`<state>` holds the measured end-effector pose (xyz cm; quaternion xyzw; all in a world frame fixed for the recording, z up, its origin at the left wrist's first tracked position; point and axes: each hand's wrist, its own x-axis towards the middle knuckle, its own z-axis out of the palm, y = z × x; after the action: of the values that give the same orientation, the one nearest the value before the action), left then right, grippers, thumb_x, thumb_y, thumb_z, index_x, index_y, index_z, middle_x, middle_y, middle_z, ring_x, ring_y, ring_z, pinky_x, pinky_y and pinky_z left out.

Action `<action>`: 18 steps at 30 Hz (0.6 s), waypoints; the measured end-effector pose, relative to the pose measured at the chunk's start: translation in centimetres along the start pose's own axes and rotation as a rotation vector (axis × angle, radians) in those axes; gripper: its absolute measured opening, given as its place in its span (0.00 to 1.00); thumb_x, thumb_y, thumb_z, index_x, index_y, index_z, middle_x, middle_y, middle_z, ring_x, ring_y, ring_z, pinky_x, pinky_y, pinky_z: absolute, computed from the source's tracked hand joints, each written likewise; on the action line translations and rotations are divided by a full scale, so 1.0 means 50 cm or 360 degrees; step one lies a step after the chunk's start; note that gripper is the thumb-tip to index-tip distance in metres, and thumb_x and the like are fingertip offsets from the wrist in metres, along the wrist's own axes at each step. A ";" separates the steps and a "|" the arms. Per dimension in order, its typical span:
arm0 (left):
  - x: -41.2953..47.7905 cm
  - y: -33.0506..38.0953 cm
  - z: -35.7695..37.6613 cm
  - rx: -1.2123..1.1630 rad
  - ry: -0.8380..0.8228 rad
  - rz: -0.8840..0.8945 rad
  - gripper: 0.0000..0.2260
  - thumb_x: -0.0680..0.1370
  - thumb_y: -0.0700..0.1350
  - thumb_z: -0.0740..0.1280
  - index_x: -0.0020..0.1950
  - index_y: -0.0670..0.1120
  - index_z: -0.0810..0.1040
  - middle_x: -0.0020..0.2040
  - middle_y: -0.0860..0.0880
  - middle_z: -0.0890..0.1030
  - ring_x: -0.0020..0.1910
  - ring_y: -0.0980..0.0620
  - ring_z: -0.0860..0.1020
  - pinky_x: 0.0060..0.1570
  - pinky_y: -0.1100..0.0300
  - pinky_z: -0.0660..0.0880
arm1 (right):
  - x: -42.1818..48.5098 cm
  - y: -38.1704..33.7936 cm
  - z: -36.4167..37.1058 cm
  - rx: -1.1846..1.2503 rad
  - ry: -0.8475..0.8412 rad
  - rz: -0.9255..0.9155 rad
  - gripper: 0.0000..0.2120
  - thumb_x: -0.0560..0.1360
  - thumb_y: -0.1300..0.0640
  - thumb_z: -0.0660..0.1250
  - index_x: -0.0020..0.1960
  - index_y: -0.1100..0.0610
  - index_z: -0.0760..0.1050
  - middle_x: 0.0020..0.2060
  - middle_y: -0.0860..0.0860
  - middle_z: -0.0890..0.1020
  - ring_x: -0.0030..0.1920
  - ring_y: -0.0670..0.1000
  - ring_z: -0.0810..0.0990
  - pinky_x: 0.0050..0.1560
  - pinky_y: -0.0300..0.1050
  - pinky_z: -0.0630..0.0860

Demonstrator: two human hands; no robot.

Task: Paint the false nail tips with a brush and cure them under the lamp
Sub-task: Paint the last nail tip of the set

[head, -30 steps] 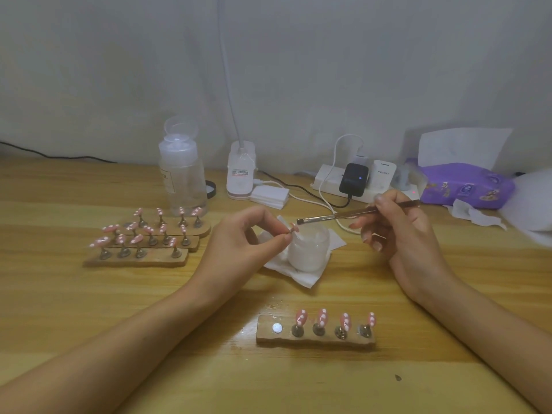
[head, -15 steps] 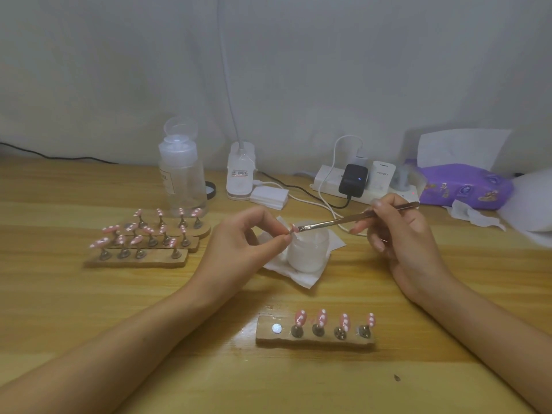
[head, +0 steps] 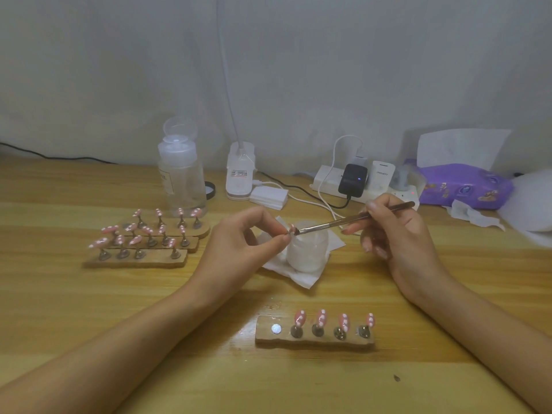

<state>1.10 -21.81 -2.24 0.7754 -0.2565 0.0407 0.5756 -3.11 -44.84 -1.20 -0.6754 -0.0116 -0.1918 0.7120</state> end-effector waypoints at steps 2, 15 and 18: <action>0.000 0.000 0.001 0.0018 0.0010 0.0005 0.03 0.74 0.46 0.74 0.41 0.49 0.82 0.41 0.56 0.83 0.28 0.59 0.69 0.30 0.67 0.68 | 0.002 0.002 -0.004 0.0004 0.0065 0.0012 0.11 0.81 0.57 0.62 0.39 0.54 0.72 0.35 0.58 0.85 0.23 0.47 0.72 0.21 0.34 0.63; -0.001 -0.005 0.000 0.0185 0.0052 0.0083 0.04 0.75 0.47 0.73 0.42 0.55 0.81 0.34 0.58 0.79 0.29 0.58 0.69 0.32 0.65 0.68 | 0.002 0.000 0.000 0.0054 -0.0034 0.0000 0.12 0.73 0.46 0.67 0.41 0.54 0.73 0.37 0.56 0.86 0.24 0.47 0.74 0.21 0.34 0.64; 0.000 -0.007 0.000 0.0174 0.0056 0.0092 0.05 0.75 0.47 0.74 0.41 0.55 0.81 0.29 0.58 0.75 0.28 0.58 0.68 0.31 0.65 0.65 | 0.005 0.005 -0.004 0.0015 0.0046 0.0032 0.10 0.77 0.50 0.65 0.41 0.56 0.72 0.37 0.57 0.86 0.22 0.47 0.72 0.21 0.33 0.63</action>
<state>1.24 -21.75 -2.53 0.7971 -0.2661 0.0849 0.5354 -2.85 -45.07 -1.40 -0.6693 0.0046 -0.1942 0.7171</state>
